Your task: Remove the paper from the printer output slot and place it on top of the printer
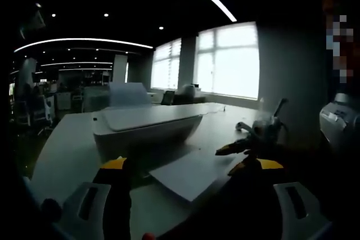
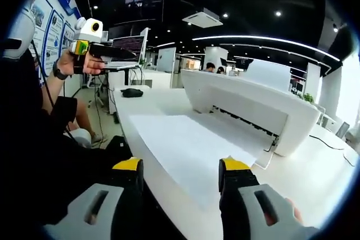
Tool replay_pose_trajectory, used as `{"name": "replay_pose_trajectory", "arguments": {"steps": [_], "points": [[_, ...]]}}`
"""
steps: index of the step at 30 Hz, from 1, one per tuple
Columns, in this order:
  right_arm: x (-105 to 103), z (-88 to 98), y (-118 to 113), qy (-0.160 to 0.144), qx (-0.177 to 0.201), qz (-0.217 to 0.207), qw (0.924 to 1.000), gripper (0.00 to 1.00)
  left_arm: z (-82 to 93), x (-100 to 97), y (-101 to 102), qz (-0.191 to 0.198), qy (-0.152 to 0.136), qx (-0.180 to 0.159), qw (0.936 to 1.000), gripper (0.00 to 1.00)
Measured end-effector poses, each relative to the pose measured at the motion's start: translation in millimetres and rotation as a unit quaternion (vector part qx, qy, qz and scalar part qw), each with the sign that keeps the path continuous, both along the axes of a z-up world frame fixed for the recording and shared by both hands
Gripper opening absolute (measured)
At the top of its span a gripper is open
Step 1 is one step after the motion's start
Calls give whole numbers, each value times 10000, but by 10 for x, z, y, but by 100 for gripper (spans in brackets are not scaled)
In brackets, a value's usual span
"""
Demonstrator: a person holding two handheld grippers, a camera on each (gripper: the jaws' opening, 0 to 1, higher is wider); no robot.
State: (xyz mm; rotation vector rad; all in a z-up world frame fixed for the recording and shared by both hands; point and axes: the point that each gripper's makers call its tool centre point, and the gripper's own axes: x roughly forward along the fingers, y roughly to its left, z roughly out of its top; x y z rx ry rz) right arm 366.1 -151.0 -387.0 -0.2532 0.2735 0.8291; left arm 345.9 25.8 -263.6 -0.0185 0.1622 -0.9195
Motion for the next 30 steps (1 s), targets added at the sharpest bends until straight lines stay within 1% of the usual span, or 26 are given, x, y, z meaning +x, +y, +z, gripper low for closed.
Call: {"name": "replay_pose_trajectory", "arguments": {"steps": [21, 26, 30], "points": [[54, -82, -14, -3, -97, -28, 9999, 48, -13, -6, 5, 11, 23, -3, 10000, 92], [63, -84, -20, -35, -129, -59, 9999, 47, -19, -10, 3, 13, 25, -5, 10000, 92], [85, -86, -41, -142, -263, -121, 9995, 44, -28, -11, -1, 11, 42, -19, 10000, 93]]}}
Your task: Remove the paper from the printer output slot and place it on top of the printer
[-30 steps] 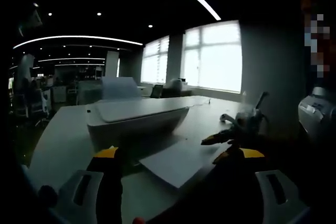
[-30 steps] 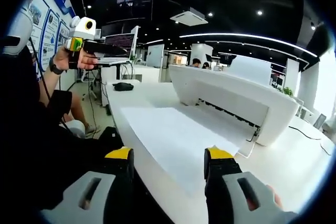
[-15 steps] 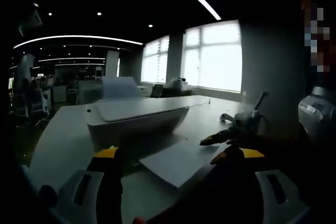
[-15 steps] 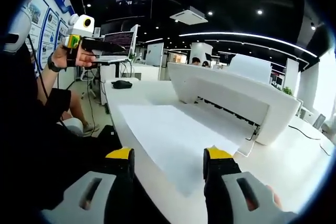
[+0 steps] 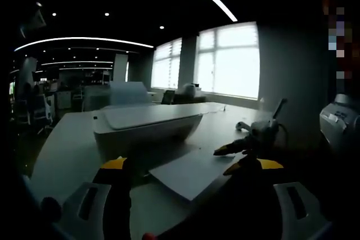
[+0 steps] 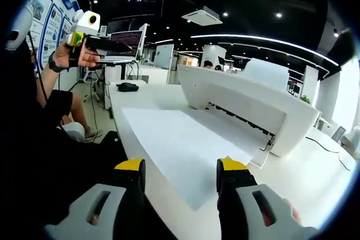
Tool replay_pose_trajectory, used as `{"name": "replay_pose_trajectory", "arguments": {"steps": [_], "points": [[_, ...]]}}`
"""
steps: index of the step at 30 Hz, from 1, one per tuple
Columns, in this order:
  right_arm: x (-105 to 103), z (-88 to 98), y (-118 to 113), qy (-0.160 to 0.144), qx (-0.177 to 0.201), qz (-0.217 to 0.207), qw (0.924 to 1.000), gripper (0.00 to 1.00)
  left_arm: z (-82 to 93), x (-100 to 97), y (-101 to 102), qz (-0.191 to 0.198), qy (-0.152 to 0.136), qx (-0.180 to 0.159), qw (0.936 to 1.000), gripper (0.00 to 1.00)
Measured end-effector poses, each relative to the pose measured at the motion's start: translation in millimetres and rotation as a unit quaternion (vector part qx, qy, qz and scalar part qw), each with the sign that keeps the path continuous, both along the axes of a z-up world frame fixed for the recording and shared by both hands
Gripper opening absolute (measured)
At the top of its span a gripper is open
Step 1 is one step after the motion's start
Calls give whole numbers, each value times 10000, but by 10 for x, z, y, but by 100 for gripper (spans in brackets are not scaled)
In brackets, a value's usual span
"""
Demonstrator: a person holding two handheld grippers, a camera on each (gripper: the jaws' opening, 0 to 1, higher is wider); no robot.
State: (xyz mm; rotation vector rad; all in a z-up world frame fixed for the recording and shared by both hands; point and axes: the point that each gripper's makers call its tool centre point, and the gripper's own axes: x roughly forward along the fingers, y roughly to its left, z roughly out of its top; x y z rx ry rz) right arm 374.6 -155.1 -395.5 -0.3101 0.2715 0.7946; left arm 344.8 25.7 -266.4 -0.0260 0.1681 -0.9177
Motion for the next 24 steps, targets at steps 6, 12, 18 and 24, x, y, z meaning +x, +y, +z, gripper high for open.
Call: {"name": "replay_pose_trajectory", "arguments": {"steps": [6, 12, 18, 24], "points": [[4, 11, 11, -27, 28, 8, 10000, 42, 7, 1, 5, -1, -4, -23, 10000, 93], [9, 19, 16, -40, 61, -9, 10000, 40, 14, -10, -7, -38, 2, -60, 10000, 93], [15, 45, 13, -92, 98, -20, 9999, 38, 18, -13, -11, -42, -1, -79, 10000, 94], [18, 64, 17, -85, 170, -3, 9998, 38, 25, -30, -28, -83, -9, -83, 9999, 94]]}}
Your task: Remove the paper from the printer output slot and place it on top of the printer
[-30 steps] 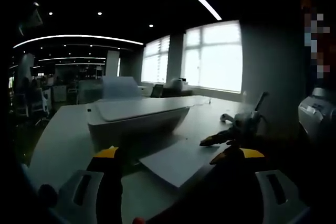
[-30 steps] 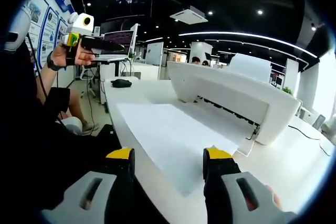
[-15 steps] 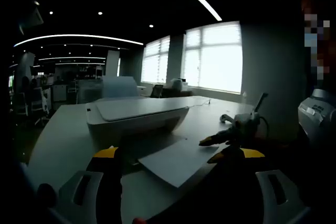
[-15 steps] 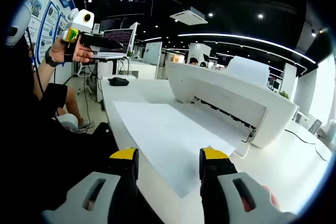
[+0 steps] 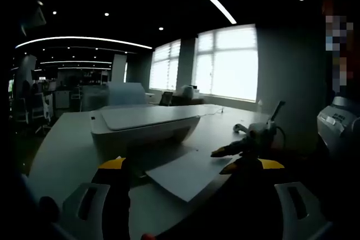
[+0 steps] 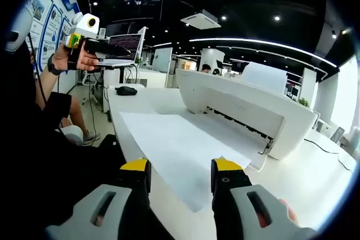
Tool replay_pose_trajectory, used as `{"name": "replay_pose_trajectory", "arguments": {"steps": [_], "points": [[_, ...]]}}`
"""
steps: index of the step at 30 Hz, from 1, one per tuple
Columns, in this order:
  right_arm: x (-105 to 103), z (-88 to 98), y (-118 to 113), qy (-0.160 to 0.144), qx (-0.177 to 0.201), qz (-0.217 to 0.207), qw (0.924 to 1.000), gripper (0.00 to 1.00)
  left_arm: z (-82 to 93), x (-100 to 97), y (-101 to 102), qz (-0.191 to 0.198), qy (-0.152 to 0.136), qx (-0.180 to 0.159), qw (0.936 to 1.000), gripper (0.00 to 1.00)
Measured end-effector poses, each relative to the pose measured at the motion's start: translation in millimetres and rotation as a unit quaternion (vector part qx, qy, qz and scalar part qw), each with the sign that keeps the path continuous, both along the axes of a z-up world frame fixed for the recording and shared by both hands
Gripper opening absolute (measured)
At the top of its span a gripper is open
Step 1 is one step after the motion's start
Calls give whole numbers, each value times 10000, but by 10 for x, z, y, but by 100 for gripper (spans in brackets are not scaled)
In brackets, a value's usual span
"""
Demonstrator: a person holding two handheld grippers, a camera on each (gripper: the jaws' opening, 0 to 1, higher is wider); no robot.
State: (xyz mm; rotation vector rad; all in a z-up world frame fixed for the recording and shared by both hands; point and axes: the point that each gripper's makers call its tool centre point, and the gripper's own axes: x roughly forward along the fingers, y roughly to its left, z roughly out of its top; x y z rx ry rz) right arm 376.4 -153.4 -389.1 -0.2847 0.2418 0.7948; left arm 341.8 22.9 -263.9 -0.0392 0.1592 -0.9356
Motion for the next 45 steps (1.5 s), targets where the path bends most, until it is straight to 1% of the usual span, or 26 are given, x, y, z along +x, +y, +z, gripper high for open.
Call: {"name": "replay_pose_trajectory", "arguments": {"steps": [23, 32, 45], "points": [[-27, 51, 54, -64, 131, 79, 9999, 31, 7, 8, 9, 30, -4, 14, 10000, 93], [-17, 36, 30, -28, 133, 122, 9998, 28, -13, 11, 18, 56, 18, 21, 10000, 93], [-44, 33, 77, -48, 128, 178, 9997, 24, -15, 12, 25, 56, 18, 21, 10000, 93]]}}
